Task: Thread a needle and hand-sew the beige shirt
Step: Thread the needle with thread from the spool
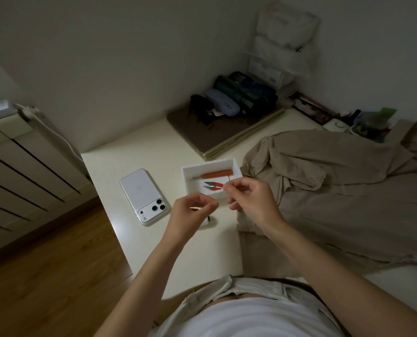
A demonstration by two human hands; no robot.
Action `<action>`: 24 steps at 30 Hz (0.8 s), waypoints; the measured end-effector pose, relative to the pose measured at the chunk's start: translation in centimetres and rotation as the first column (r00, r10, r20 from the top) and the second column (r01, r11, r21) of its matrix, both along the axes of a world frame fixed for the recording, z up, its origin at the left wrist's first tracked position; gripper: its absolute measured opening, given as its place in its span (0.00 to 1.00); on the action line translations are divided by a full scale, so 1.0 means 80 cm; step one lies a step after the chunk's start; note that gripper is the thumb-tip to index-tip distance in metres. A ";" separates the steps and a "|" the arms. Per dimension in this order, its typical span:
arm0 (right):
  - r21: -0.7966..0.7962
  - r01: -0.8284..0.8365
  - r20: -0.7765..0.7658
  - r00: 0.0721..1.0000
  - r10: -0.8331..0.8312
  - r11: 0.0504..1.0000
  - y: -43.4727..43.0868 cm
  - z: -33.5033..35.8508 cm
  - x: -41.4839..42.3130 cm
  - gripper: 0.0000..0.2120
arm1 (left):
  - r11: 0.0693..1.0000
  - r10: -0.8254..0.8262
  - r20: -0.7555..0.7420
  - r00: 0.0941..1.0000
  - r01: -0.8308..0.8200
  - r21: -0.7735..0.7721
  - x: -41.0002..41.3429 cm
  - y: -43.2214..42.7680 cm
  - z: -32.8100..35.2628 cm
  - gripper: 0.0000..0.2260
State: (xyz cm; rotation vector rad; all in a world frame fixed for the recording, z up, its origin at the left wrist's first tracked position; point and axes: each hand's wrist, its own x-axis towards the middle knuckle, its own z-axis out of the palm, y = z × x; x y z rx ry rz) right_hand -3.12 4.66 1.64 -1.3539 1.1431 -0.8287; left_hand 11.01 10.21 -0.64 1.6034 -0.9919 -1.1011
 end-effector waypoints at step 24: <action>-0.066 0.016 0.051 0.999 -0.012 0.998 0.032 0.011 0.002 0.04 | 0.994 0.090 -0.395 0.914 -0.109 -0.027 -0.023 0.005 0.009 0.06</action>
